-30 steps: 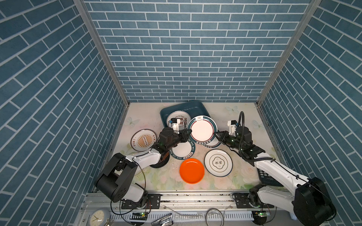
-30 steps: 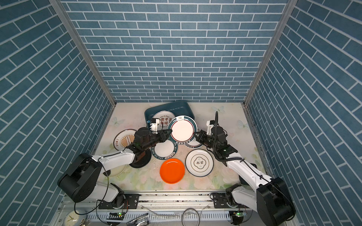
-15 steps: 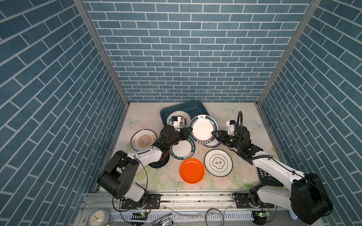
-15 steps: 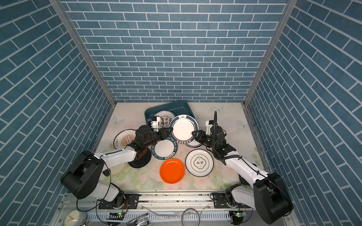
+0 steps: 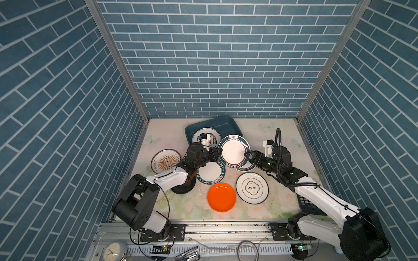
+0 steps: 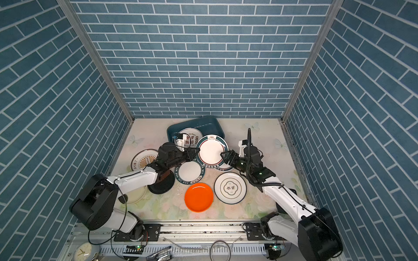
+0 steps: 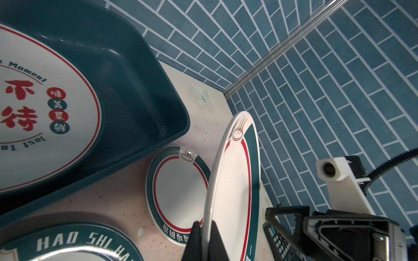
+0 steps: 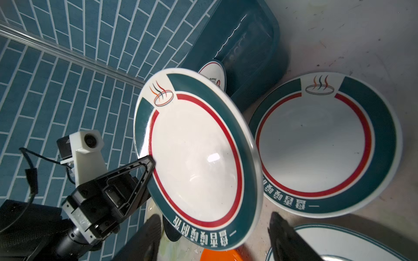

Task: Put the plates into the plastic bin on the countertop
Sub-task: 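Grip the plate rim with the left gripper and open the right gripper, then carry the plate into the teal bin with the left gripper and release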

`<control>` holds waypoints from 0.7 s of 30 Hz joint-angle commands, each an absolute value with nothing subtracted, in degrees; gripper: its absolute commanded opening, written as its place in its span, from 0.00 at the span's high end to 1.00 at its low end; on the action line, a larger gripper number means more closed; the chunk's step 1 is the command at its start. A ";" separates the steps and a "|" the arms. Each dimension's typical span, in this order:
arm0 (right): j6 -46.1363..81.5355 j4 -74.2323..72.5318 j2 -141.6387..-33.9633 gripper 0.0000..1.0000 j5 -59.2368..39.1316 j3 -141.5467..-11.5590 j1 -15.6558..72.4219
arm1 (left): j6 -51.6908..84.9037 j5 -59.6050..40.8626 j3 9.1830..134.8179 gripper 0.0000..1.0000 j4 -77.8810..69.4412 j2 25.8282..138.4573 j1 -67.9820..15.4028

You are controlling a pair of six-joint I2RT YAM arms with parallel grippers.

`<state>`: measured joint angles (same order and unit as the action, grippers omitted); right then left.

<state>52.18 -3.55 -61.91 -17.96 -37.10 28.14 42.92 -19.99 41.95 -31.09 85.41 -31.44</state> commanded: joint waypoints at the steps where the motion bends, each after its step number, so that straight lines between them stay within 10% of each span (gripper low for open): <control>1: 49.29 4.01 -57.75 0.23 -15.39 -39.26 28.39 | 42.43 -18.45 44.68 1.00 -33.39 85.26 -30.16; 21: 47.98 4.71 -51.94 0.21 -13.00 -35.78 28.40 | 40.58 -5.35 48.64 1.00 -17.14 80.25 -20.37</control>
